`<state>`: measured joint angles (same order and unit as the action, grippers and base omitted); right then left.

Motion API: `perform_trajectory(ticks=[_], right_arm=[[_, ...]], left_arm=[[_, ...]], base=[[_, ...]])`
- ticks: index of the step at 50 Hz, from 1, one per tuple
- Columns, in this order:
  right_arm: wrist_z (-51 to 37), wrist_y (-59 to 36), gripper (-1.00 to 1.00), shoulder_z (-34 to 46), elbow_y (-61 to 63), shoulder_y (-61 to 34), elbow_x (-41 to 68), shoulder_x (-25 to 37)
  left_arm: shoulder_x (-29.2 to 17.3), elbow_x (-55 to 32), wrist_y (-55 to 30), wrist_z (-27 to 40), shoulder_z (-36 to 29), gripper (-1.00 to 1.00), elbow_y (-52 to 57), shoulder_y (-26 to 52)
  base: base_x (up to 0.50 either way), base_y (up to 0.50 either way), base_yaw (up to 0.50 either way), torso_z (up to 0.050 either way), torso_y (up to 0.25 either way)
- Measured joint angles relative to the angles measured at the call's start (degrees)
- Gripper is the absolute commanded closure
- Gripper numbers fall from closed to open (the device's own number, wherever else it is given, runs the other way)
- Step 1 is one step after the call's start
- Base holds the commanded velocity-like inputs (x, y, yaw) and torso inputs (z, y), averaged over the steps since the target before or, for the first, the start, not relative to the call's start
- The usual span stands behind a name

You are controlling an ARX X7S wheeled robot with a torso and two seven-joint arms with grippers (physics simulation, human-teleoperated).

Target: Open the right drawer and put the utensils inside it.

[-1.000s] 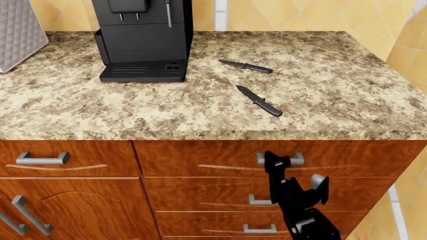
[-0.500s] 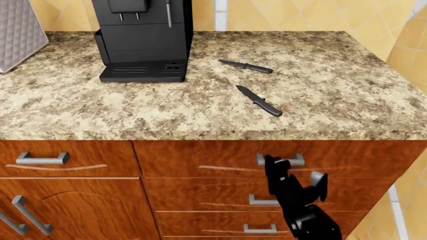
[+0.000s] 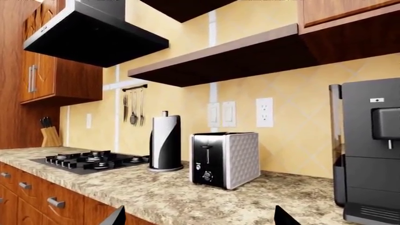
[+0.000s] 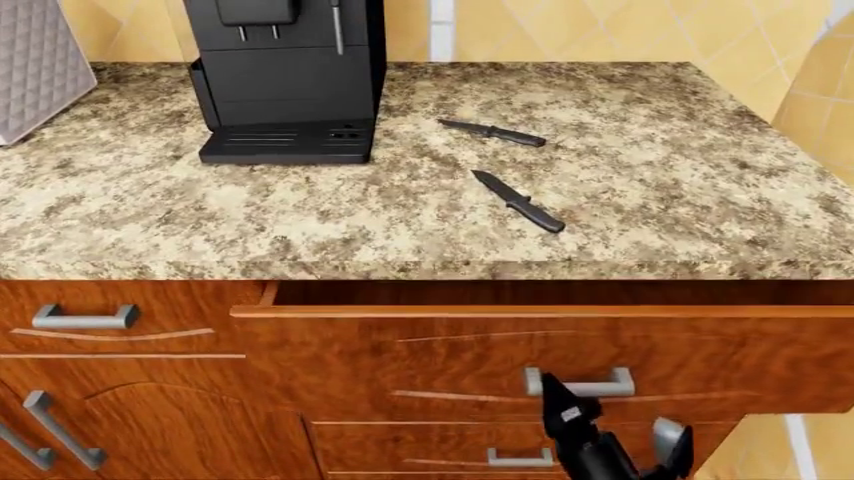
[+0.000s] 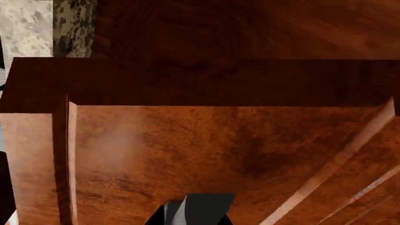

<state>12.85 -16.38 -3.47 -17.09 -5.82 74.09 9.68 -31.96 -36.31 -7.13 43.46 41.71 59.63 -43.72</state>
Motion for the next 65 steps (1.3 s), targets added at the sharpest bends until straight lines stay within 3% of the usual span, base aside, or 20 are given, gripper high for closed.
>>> perform_trajectory(ticks=[19,20,34,48,65], right_arm=[[17.0,4.8,1.0,-1.1,14.2,23.6,-3.2,3.2],[17.8,4.8,-1.0,-1.2,14.3,24.2,-3.1,3.3],[26.6,-2.6,-1.0,4.7,12.6,25.7,-1.8,8.1],[29.7,-8.4,-1.0,9.7,14.7,25.7,-2.7,12.4],[20.9,-8.2,-1.0,4.6,41.1,26.8,1.0,19.9]], left_arm=[[-2.7,0.1,0.6,2.6,-2.1,-1.0,0.0,0.0],[-2.8,0.1,0.6,2.7,-2.2,-1.0,0.0,0.0],[-3.3,0.4,0.7,3.1,-3.0,-1.0,-0.2,0.2],[-3.4,0.5,0.7,3.2,-3.2,-1.0,-0.2,0.4],[-2.8,0.3,0.8,2.7,-2.6,-1.0,-0.3,0.2]], base=[[0.0,0.0,0.0,0.0,0.002],[0.0,0.0,0.0,0.0,0.0],[0.0,0.0,0.0,0.0,0.0],[0.0,0.0,0.0,0.0,0.0],[0.0,0.0,0.0,0.0,0.0]])
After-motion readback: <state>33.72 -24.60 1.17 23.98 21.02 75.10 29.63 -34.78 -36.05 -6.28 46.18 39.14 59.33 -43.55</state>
